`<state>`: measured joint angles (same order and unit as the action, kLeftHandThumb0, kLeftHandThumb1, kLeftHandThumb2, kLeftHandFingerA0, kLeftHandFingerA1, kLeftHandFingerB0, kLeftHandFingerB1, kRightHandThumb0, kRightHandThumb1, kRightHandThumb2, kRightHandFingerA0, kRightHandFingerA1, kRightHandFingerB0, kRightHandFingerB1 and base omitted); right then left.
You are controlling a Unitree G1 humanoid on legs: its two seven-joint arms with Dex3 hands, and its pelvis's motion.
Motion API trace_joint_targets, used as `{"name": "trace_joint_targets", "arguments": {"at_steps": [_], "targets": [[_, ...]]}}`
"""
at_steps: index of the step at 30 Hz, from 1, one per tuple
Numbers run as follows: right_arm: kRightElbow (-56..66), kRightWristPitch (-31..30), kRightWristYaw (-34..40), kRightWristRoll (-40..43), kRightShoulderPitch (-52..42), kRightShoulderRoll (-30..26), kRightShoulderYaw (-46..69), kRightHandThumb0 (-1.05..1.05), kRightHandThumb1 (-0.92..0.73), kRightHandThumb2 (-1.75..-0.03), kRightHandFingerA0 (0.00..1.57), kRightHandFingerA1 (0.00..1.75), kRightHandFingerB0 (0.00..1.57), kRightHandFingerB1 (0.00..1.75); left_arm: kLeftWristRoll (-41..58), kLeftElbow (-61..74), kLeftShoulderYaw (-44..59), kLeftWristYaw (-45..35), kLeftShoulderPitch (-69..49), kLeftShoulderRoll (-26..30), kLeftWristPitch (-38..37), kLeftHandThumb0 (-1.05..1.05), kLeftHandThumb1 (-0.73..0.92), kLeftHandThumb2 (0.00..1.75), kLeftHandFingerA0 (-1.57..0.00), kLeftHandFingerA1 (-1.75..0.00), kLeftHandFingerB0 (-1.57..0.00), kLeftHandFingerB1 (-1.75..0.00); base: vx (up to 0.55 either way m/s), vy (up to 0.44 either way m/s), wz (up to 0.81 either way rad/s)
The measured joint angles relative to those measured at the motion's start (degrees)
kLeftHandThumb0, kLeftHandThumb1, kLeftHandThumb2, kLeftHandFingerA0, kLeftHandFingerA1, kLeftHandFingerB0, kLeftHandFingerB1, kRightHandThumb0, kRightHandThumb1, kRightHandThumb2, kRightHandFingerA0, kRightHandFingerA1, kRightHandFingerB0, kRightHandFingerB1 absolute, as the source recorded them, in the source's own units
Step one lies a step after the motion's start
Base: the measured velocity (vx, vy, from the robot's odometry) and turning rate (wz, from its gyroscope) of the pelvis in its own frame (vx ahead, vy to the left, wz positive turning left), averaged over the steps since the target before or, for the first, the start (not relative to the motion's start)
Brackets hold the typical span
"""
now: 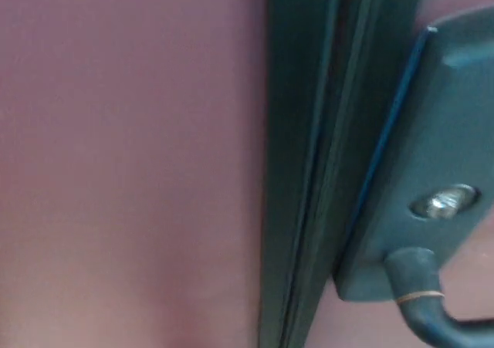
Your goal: The robot walks towards the door handle and put its right hand on it and twist the handle
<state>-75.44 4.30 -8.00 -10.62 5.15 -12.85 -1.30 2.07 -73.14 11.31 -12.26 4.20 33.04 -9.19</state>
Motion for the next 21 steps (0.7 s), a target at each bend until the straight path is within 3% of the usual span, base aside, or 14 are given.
{"name": "trace_joint_targets", "arguments": {"at_steps": [9, 21], "targets": [[0.3, 0.0, 0.0, 0.0, 0.5, 0.5, -0.4, -0.28, -0.72, -0.61, 0.51, 0.42, 0.46, 0.38, -0.8, 0.1, 0.2, -0.1, 0.0, 0.2, 0.4, -0.12, 0.65, 0.58, -0.65, -0.49, -0.48, -0.41, 0.05, 0.13, 0.02], [0.1, 0.1, -0.1, 0.0, -0.2, -0.2, -0.2, -0.28, -0.72, -0.61, 0.52, 0.42, 0.46, 0.39, -1.0, 0.2, 0.7, -0.2, 0.1, -0.3, 0.4, -0.12, 0.65, 0.58, -0.65, -0.49, -0.48, -0.41, -0.2, -0.155, -0.08]]}}
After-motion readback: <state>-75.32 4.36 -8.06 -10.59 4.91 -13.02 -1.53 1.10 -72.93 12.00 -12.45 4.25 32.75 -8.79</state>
